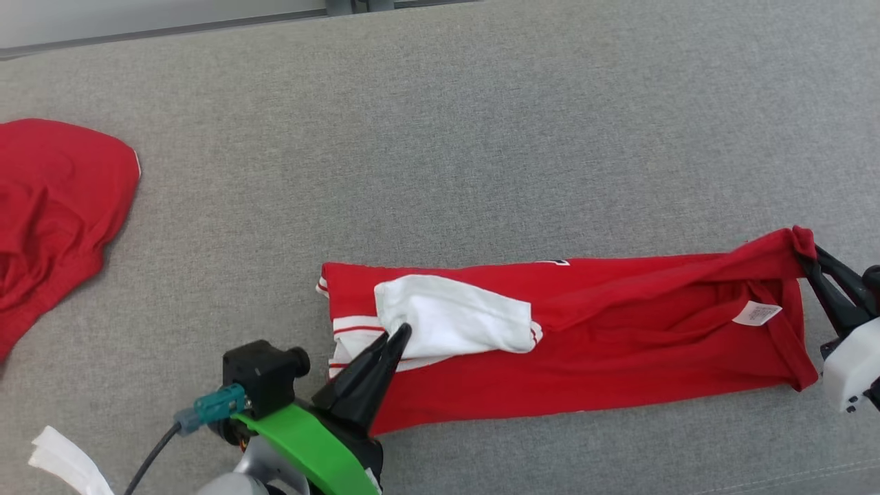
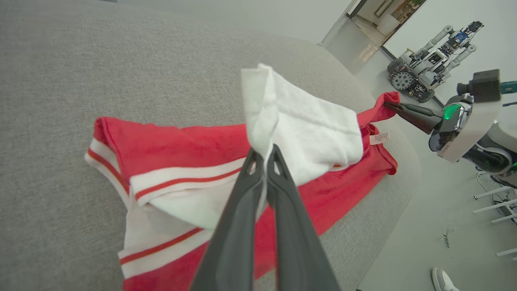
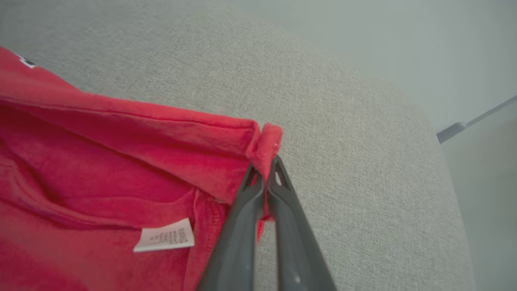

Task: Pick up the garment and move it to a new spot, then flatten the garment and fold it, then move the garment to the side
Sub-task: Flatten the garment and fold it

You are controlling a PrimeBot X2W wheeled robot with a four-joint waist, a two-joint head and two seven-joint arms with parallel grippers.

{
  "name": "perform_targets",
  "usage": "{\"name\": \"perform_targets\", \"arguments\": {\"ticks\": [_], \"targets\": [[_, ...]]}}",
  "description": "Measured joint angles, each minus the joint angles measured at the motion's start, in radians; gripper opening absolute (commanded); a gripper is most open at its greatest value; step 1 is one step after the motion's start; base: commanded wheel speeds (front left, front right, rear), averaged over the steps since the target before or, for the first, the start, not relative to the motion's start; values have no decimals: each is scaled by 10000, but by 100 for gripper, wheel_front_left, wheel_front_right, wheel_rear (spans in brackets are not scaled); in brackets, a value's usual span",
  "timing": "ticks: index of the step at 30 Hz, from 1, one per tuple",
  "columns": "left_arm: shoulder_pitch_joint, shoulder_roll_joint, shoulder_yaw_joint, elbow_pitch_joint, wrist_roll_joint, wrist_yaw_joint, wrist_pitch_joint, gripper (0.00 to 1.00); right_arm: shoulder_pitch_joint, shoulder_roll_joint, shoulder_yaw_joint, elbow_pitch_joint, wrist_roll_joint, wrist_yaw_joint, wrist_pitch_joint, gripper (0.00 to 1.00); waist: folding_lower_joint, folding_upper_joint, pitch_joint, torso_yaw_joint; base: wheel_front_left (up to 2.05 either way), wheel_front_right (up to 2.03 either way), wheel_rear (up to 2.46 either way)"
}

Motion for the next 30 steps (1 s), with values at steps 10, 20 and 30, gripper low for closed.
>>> {"name": "perform_targets", "arguments": {"ticks": [10,20,30], "targets": [[702,-199,-46,477,-443,-29,-403,0,-84,-1089,1154,420,242,-2,-1005,0,0,0,-249,212,0,0,0],[1303,-566,215,1841,-1156,-82,-886,100,451,-2159,2113,-111,-40,-2,-1287,100,0,0,-707,283,0,0,0],[1667,-1057,621,3202,-1273,-84,-1745,100,1574,-2495,1616,-282,150,-2,-734,100,0,0,-1175,115,0,0,0]]}}
